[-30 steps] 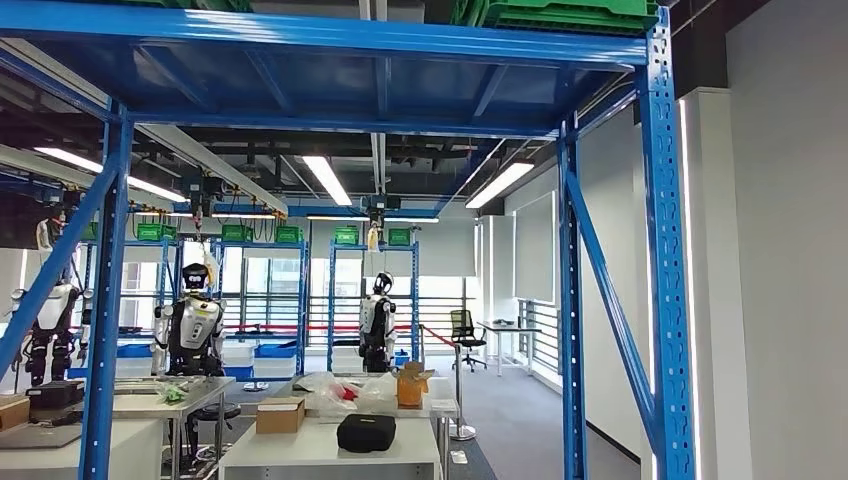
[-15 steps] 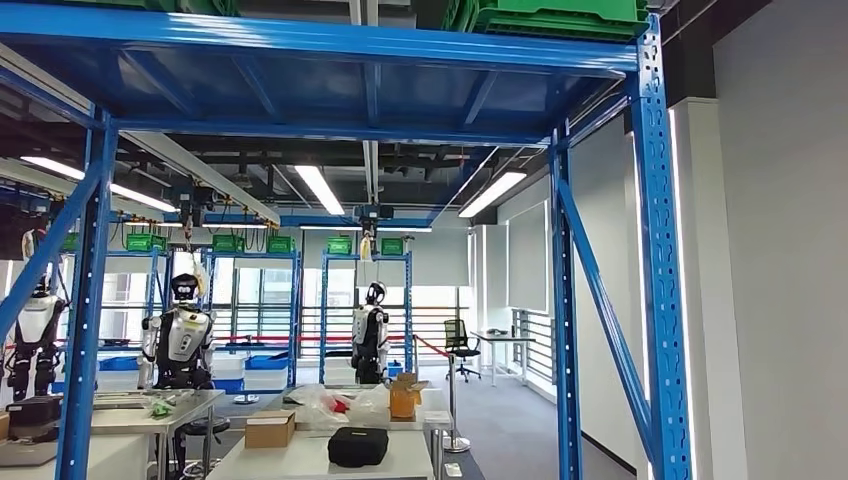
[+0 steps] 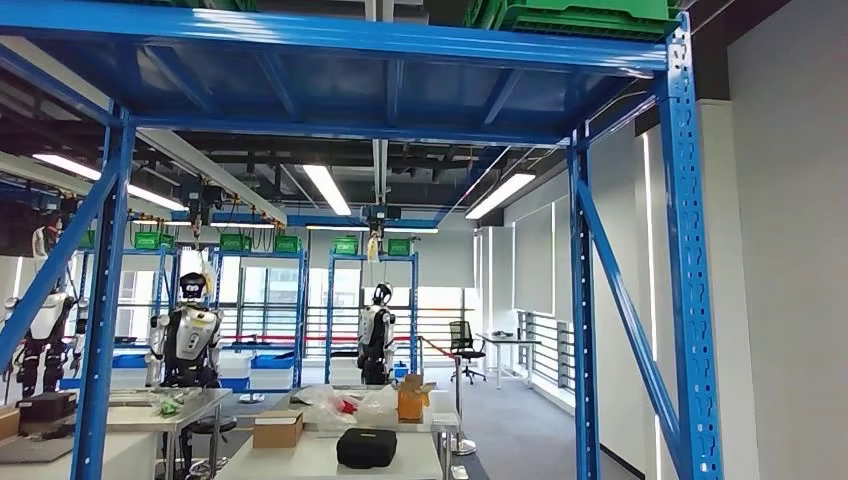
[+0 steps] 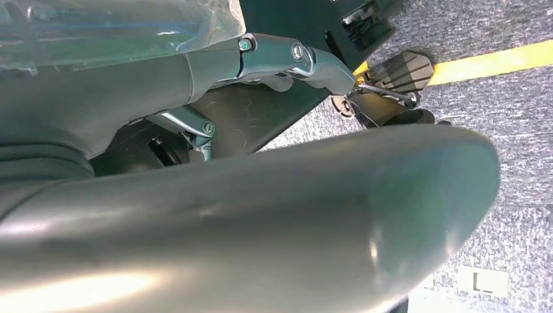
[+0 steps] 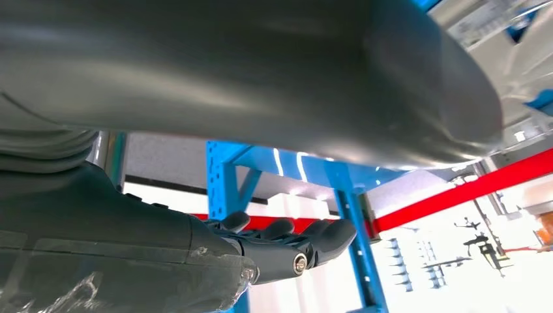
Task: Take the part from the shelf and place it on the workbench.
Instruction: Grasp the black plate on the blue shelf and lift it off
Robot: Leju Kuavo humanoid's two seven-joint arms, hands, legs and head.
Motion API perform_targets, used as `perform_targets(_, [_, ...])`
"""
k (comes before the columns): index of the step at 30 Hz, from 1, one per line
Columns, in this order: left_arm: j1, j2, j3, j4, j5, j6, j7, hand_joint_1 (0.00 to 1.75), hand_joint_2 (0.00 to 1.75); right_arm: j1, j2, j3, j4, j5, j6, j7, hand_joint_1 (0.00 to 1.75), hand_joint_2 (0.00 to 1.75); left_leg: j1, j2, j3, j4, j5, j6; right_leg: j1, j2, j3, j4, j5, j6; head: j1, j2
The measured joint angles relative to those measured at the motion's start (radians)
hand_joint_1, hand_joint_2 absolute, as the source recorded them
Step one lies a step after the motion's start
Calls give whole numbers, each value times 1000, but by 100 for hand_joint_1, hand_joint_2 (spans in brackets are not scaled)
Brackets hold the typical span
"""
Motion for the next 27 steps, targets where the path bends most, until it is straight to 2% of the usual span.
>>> perform_targets(2, [0,-1,0,0,0,0,0,0,0,-2,-1,-1,-1,0,0,0,0,0,5,0,12,-12,4,10,0,-1,-15,36,-22,9,-3,0])
perform_targets(3, [0,-2,0,0,0,0,0,0,0,-2,-2,-1,-1,0,0,0,0,0,6,0,17,-16,5,14,0,-2,-40,84,-44,11,-5,0])
perform_targets(5, [0,-2,0,0,0,0,0,0,0,0,-1,1,-1,0,0,0,0,0,4,1,20,-16,2,19,-1,-1,-114,211,-91,13,-9,0])
perform_targets(6, [0,-2,0,0,0,0,0,0,0,1,-1,2,-1,0,0,-1,0,0,3,1,21,-16,-1,20,-1,-1,-143,253,-95,13,-10,0])
perform_targets(7, [0,-2,0,0,0,0,0,0,0,2,-1,3,0,0,-1,-1,0,0,1,0,25,-16,-4,21,0,-1,-155,261,-79,12,-11,0])
perform_targets(8, [0,-2,0,0,0,0,0,0,0,3,-1,4,0,0,-1,-1,0,0,0,0,31,-16,-8,21,0,-1,-147,230,-45,9,-12,0])
perform_targets(9, [0,-2,0,0,0,0,0,0,0,3,-1,5,0,0,-2,-1,0,0,-2,-1,38,-16,-13,20,1,-1,-122,165,0,4,-13,0])
perform_targets(10, [1,-2,0,0,0,0,0,0,0,2,-1,5,0,0,-4,-1,0,0,-4,-1,43,-16,-19,18,4,-2,-93,101,31,-2,-11,0])
perform_targets(11, [1,-2,0,0,0,0,0,0,0,2,-1,4,0,0,-5,-2,0,0,-5,-2,46,-15,-25,14,7,-3,-68,46,49,-8,-11,0])
perform_targets(12, [1,-2,0,0,0,0,0,0,0,2,-1,4,0,0,-7,-2,0,0,-6,-1,46,-15,-29,9,10,-3,-52,14,54,-12,-9,0])
perform_targets(14, [0,-2,0,0,1,0,0,0,0,2,-2,2,-1,0,-10,-3,0,0,-6,1,48,-18,-36,-2,13,0,-43,0,42,-20,-9,0])
perform_targets(16, [0,0,0,0,1,0,0,0,0,2,-2,0,-2,0,-11,-3,0,0,-6,3,54,-13,-46,-14,7,1,-33,-9,40,-28,-9,0])
perform_targets(17, [0,1,0,0,1,1,0,0,0,2,-2,0,-2,0,-12,-4,0,0,-5,4,47,10,-61,-21,3,1,-26,-14,39,-32,-8,0])
perform_targets(18, [0,1,0,0,1,1,-2,0,0,2,-2,-1,-3,0,-12,-4,0,0,-2,4,26,55,-85,-27,0,1,-20,-18,38,-35,-6,0])
perform_targets(20, [-2,0,0,0,0,2,-6,0,0,4,-1,0,-3,0,-12,-4,0,0,5,4,-46,187,-137,-38,0,-1,-14,-19,32,-38,-3,0])
perform_targets(21, [-3,0,1,-1,0,2,-9,0,0,5,-1,0,-3,0,-12,-4,0,0,8,4,-77,238,-146,-42,0,-2,-10,-19,28,-37,-1,0])
perform_targets(22, [-4,-1,1,-1,0,2,-9,0,0,7,0,1,-3,0,-12,-4,0,0,10,4,-92,254,-134,-44,-1,-2,-5,-18,23,-36,0,0])
perform_targets(23, [-4,-1,1,-1,0,2,-9,0,0,8,0,1,-3,0,-12,-4,0,0,12,4,-88,232,-101,-44,-1,-1,1,-18,19,-34,1,0])
perform_targets(25, [-3,-1,1,-1,1,3,-5,0,0,9,0,1,-4,0,-13,-4,0,0,12,3,-47,117,-16,-39,-1,1,16,-18,8,-29,2,0])
perform_targets(26, [-2,0,1,-1,2,2,-3,0,0,9,0,1,-4,-1,-14,-4,0,0,10,2,-27,63,10,-33,0,2,20,-17,4,-24,3,0])
perform_targets(27, [0,0,1,-1,2,2,-2,0,0,9,0,0,-4,-1,-14,-4,0,0,8,2,-15,26,19,-26,1,3,20,-16,2,-19,3,0])
